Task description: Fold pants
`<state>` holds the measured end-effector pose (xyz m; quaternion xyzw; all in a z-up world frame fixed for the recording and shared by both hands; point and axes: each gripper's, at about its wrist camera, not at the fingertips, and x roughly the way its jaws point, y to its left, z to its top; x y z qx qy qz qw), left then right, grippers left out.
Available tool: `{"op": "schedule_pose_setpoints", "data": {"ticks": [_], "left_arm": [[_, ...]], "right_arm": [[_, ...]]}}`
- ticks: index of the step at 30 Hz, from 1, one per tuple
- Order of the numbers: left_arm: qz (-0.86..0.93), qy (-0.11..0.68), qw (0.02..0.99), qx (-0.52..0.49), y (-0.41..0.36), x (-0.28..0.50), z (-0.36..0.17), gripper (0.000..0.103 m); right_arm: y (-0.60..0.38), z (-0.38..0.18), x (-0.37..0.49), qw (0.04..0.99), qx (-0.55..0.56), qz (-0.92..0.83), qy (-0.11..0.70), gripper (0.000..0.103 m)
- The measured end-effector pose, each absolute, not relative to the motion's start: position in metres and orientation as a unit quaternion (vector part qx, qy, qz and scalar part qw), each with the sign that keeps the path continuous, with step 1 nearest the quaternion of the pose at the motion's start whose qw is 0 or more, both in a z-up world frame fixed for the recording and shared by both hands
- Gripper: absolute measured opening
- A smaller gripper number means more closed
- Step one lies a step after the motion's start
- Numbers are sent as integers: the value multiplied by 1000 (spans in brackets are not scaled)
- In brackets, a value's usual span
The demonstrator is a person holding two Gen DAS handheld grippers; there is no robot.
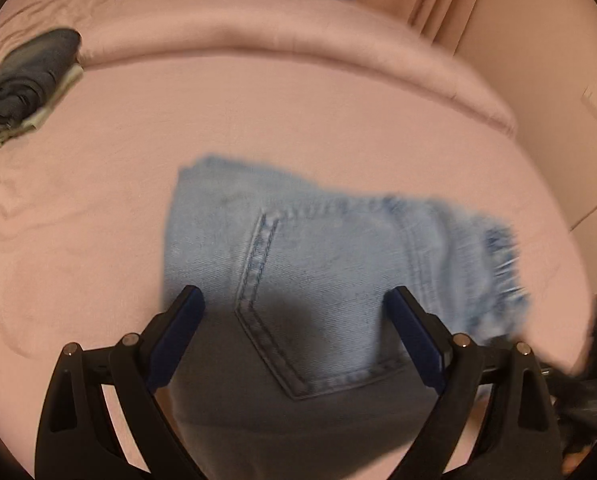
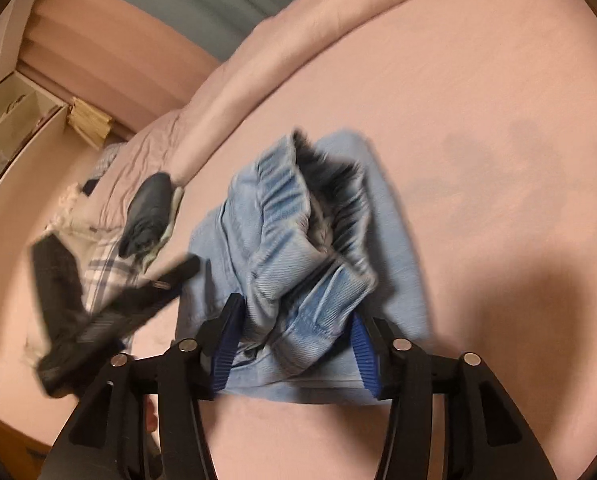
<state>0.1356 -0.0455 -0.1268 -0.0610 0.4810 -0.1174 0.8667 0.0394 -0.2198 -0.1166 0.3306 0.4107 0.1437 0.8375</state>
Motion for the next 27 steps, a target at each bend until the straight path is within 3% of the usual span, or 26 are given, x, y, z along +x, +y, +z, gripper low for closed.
{"op": "schedule_pose_setpoints", "data": {"ticks": [3,12,22,27], "left_arm": [[-117,487,864,-53,-45,141,-144,102],[-119,493,861,-47,-39,145,-145,103],[-112,491,863,-34,-51,147,-144,103],[-109,493,862,-34,-52,147,-144,103]], "right_arm": [[-224,-104,33,856,312,118,395,53],[-207,-65,45,900,257,149,320,53],[-195,-88,94,888,208,129,389,49],[-194,-88,91,894,182,118,392,42]]}}
